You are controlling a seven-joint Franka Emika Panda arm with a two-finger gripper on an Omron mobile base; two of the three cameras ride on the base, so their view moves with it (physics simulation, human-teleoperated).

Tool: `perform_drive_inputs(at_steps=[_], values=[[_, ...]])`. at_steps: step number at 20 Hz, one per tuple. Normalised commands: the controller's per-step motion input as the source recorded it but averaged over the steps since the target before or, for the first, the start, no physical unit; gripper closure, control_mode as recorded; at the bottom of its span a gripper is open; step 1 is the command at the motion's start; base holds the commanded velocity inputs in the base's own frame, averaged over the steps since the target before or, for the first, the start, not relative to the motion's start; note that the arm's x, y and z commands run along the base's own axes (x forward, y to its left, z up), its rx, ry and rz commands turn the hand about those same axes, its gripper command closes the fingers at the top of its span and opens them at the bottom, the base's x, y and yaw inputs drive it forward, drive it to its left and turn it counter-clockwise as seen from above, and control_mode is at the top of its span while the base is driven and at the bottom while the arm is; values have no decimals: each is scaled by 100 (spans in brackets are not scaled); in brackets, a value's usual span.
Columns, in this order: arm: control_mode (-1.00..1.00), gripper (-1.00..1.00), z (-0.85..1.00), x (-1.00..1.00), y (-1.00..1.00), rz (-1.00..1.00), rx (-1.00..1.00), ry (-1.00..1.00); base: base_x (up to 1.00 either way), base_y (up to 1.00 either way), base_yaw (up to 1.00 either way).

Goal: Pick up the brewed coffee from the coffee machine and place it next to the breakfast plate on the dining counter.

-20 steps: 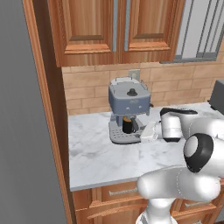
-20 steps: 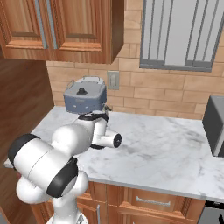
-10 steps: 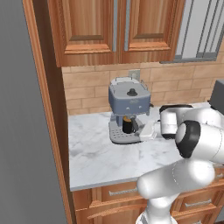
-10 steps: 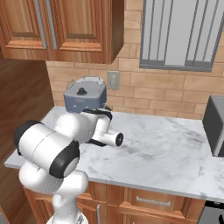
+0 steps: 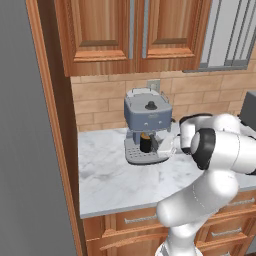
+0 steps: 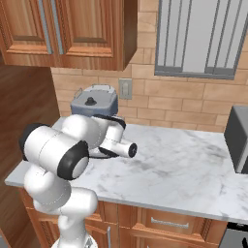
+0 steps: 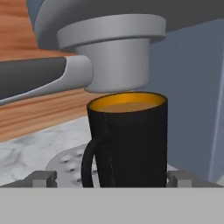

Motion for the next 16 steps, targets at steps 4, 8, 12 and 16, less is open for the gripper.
perform_drive_inputs(at_steps=[4, 8, 12, 16], values=[[-100, -100, -1, 22, 1, 0, 0, 0, 0, 0, 0], [-100, 100, -2, 11, 13, 0, 0, 0, 0, 0, 0], [-100, 100, -9, 9, 16, 0, 0, 0, 0, 0, 0], [-100, 100, -11, 3, 2, 0, 0, 0, 0, 0, 0]])
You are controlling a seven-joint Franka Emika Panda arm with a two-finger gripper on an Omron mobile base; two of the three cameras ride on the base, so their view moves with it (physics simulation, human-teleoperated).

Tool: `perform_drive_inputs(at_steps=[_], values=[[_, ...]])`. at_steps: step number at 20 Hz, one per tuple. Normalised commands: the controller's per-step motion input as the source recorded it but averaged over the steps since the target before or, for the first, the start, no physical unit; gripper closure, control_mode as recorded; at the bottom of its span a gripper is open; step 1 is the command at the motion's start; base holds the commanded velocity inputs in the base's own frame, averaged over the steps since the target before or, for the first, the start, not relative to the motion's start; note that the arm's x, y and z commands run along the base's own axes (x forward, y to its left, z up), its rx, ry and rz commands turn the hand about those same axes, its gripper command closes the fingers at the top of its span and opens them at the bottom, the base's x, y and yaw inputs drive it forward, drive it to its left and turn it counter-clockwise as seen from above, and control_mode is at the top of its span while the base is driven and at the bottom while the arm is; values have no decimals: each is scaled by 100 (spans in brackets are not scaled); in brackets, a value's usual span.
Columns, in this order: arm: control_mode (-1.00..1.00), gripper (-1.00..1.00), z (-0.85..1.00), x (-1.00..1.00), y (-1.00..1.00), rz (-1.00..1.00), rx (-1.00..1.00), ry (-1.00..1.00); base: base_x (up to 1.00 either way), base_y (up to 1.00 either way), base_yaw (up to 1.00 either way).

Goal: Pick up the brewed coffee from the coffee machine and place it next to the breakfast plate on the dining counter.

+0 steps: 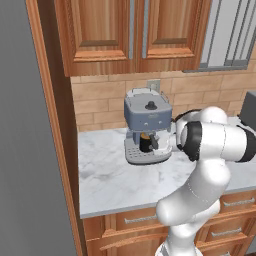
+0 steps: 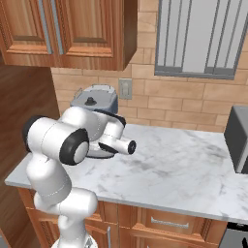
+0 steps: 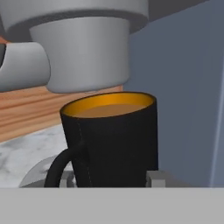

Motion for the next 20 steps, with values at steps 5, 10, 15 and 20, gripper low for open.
perform_drive_inputs(at_steps=[5, 10, 15, 20], values=[[-100, 100, -4, -12, -8, 0, 0, 0, 0, 0, 0], [-100, 100, 0, -39, -25, -2, 0, 0, 0, 0, 0], [-100, 100, 0, -50, -36, -6, 0, 2, 0, 0, 0], [-100, 100, 2, -46, -46, -7, 0, 0, 0, 0, 0]])
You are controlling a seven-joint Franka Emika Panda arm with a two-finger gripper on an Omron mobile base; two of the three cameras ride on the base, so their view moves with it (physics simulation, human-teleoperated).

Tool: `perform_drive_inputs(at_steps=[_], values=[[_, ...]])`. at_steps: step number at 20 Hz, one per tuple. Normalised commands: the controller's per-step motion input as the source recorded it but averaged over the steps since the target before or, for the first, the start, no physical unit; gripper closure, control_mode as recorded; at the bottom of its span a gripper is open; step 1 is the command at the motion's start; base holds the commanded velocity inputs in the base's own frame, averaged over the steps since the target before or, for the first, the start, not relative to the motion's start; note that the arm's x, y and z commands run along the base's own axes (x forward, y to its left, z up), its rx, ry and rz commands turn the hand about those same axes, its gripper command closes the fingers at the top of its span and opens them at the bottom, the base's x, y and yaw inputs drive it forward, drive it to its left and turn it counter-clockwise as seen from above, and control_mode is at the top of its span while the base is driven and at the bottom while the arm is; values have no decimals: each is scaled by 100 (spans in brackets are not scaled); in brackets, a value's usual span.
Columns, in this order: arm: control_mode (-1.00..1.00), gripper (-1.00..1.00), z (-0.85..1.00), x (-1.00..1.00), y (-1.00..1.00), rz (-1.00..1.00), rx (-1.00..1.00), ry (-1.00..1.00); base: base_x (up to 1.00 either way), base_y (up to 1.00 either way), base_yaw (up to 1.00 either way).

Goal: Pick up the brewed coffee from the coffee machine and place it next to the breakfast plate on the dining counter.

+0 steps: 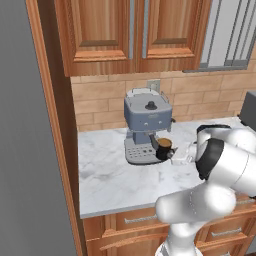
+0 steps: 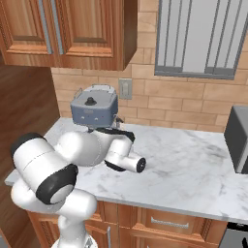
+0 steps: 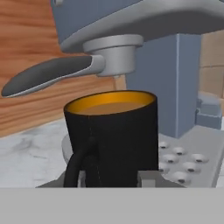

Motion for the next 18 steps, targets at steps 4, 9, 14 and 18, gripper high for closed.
perform_drive_inputs(at_steps=[4, 9, 14, 18], values=[[-100, 100, 23, -33, -48, -6, 0, 0, 0, 0, 0], [-100, 100, 75, -28, -24, 0, 0, -3, 0, 0, 0], [-100, 100, 96, -48, 0, 2, -1, -2, 0, 0, 0], [-100, 100, 64, -72, 5, 1, -8, 0, 0, 0, 0]])
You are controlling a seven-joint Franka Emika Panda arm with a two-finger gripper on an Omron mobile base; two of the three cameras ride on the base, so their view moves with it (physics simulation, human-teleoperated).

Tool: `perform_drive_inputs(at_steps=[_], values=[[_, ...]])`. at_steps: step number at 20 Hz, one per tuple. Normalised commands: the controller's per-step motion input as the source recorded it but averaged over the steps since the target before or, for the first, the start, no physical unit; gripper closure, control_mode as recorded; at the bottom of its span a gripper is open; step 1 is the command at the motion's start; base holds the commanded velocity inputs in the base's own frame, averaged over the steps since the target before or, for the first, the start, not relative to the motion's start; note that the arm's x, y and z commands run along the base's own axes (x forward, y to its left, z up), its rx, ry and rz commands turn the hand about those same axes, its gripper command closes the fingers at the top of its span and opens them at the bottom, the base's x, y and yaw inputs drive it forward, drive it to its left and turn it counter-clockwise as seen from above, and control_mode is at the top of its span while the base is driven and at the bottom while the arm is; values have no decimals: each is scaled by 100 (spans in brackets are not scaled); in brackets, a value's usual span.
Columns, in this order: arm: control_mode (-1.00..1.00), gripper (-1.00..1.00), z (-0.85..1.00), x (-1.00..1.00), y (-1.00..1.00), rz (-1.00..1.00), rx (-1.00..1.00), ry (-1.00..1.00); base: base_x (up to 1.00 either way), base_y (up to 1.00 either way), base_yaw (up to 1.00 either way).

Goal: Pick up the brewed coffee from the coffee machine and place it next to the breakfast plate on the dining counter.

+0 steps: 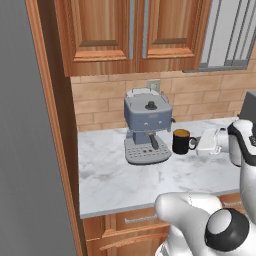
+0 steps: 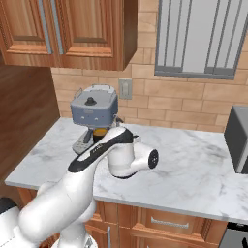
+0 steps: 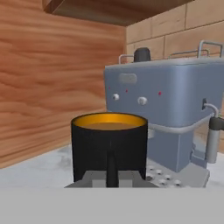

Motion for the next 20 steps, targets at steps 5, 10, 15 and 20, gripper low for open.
perform_drive_inputs(at_steps=[5, 10, 15, 20], values=[[-100, 100, 47, -67, 0, 0, -5, -6, 0, 0, 0], [-100, 100, 43, -54, 0, 0, -4, -6, 0, 0, 0], [-100, 100, 27, -24, 0, 0, -2, -6, 0, 0, 0], [-100, 100, 19, 0, 0, 8, 0, 0, 0, 0, 0]])
